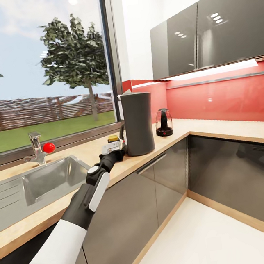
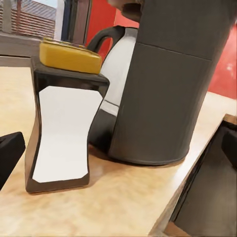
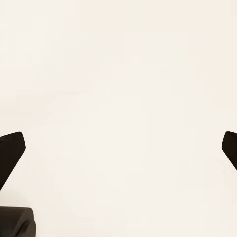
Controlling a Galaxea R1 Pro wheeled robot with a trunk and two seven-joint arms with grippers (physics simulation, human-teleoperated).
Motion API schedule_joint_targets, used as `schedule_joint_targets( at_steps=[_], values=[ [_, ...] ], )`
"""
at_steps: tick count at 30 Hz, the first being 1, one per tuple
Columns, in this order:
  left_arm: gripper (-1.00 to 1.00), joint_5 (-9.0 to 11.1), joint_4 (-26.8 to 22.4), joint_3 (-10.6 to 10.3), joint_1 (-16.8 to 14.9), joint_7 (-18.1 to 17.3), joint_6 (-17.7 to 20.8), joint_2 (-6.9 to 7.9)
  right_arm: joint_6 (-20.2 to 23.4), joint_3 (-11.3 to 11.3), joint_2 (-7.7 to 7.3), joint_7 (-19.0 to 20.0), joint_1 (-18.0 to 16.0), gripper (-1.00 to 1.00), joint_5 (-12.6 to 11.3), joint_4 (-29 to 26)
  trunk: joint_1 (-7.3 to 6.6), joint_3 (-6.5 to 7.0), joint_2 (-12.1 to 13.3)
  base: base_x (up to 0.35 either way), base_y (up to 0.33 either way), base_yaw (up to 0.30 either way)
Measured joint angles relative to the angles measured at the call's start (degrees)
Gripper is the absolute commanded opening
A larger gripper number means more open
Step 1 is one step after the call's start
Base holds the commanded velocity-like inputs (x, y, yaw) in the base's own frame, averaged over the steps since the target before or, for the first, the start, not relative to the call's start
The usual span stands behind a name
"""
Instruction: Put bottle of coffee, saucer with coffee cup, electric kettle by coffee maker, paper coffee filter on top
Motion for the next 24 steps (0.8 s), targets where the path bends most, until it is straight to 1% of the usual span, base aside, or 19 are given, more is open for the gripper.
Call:
schedule_joint_targets(
  at_steps=[6,15,19,24],
  values=[
    [1.0,0.3,-1.2,0.0,0.0,0.0,1.0,0.0,-0.1,0.0,0.0,0.0,0.0,1.0,0.0,0.0,0.0,0.0,0.0,0.0,0.0,0.0],
    [1.0,0.4,-2.0,-0.1,0.0,-0.4,1.3,-0.05,-0.1,0.0,-0.03,0.0,0.0,1.0,0.0,0.0,0.0,0.0,0.0,0.0,0.0,0.0],
    [1.0,0.4,-3.0,-0.1,0.2,-2.2,1.3,-0.07,-0.1,0.0,-0.01,0.0,0.0,1.0,0.0,0.0,0.0,0.0,0.0,0.0,0.0,0.0],
    [1.0,0.4,-4.8,-0.2,1.3,-5.5,1.4,-0.08,-0.1,0.0,0.0,0.0,0.0,1.0,0.0,0.0,0.0,0.0,0.0,0.0,0.0,0.0]
  ],
)
